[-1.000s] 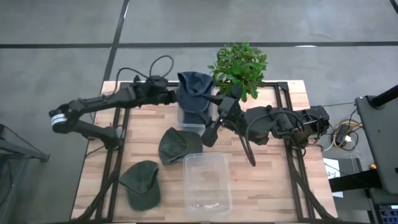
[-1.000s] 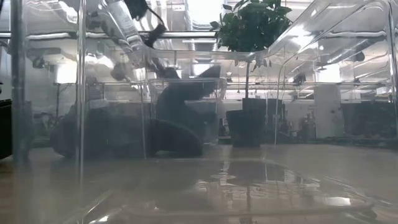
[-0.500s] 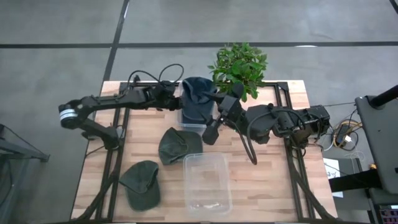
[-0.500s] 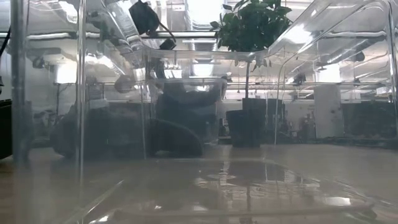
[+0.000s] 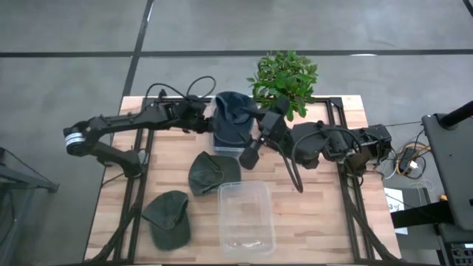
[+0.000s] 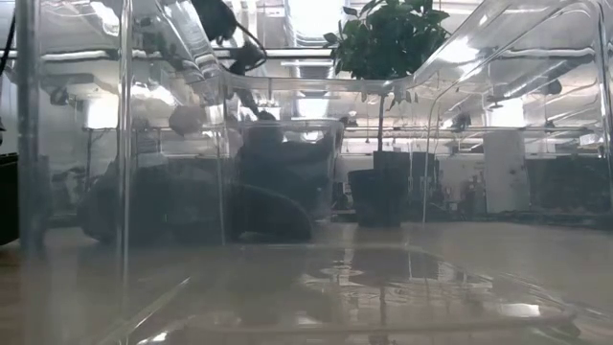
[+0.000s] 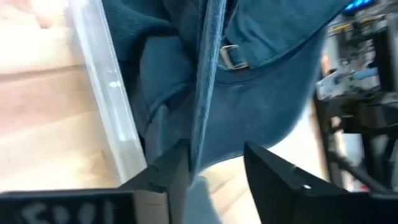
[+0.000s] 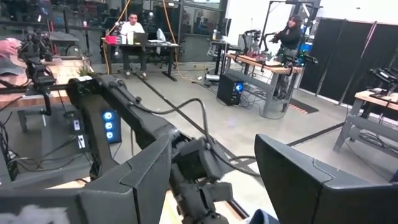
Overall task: Pick & Place hat
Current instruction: Put the blue cap into the top transparent bin, then put the bottom gray cap into the bottom transparent bin
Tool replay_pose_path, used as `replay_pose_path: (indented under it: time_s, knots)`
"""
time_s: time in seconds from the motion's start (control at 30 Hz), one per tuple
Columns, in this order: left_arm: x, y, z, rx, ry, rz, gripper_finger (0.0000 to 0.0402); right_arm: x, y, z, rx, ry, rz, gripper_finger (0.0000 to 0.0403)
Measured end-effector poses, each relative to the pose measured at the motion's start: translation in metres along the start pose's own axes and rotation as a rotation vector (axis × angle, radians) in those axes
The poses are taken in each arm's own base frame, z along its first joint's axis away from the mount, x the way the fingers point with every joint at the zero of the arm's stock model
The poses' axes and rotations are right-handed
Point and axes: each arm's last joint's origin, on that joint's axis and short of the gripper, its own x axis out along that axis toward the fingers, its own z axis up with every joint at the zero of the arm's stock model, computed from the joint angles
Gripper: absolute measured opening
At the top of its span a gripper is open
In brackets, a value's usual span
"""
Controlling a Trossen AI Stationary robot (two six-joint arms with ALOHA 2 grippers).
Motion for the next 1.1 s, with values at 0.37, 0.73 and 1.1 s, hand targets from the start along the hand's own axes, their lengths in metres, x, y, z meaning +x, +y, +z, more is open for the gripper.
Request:
replay_pose_path:
  time_s: [0.37, 0.73, 1.1]
  knots:
    - [-0.067, -0.015, -0.004, 0.013, -0.057, -0.215, 0.0174, 0.005, -0.004, 0.0, -0.006, 0.002, -0.017, 0.0224]
    - [-0.113, -0.006, -0.031, 0.117, 0.181, -0.313, 0.0174, 0.011, -0.01, 0.0, -0.03, 0.004, -0.037, 0.0224]
    - [-0.121, -0.005, -0.053, 0.245, 0.399, -0.384, 0.0174, 0.016, -0.015, -0.009, -0.05, 0.067, -0.044, 0.0224]
